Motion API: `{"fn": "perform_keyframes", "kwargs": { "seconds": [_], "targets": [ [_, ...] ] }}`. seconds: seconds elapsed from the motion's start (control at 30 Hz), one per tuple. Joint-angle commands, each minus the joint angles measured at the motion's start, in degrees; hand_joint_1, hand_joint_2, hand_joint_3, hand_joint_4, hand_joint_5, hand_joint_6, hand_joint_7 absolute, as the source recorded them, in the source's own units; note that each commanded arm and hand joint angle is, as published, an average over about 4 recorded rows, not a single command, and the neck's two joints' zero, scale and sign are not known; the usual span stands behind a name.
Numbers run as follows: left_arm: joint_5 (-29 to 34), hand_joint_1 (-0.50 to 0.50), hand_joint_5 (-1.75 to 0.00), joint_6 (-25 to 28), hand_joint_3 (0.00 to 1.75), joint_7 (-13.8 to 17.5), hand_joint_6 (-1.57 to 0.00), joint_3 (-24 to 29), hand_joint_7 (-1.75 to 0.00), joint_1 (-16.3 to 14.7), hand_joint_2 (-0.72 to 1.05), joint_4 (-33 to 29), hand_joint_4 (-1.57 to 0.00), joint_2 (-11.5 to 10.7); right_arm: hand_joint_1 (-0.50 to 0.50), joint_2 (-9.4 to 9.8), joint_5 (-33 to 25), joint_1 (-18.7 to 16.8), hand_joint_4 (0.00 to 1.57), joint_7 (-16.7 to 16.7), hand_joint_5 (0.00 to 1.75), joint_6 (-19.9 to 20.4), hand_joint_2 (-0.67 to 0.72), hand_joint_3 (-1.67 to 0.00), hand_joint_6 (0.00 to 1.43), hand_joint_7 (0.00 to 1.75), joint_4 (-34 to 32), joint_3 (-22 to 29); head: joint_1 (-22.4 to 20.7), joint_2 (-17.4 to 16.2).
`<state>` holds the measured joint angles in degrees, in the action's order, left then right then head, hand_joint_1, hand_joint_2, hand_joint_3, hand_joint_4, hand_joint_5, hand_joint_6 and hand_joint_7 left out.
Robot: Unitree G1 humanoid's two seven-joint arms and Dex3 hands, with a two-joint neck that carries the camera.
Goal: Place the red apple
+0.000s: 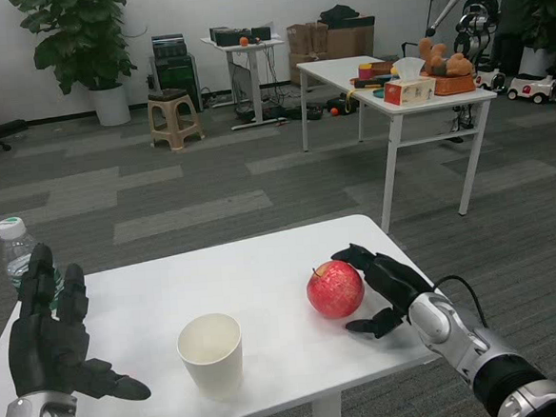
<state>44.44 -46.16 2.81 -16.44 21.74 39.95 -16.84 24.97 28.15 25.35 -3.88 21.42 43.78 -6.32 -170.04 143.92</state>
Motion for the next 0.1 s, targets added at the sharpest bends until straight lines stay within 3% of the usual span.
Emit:
{"fn": "perform_keyframes", "kwargs": {
  "seconds": [0.03,0.1],
  "targets": [
    [0.3,-0.48,-0.10,-0.4,0.09,0.1,0.00,0.0,0.00,-0.2,-0.55,0.1,0.00,-0.6,-0.46,-0.34,0.0,-0.2,0.00,0.3,0.02,-0.1,-0.37,-0.44,0.00,0.44,0.5,0.9,0.0,0.0],
    [0.3,-0.48,-0.10,-0.4,0.09,0.1,0.00,0.0,0.00,-0.2,-0.55,0.1,0.00,-0.6,-0.46,-0.30,-0.1,-0.2,0.00,0.3,0.00,-0.1,-0.33,-0.37,0.00,0.40,0.6,1.0,0.0,0.0]
  ]
}}
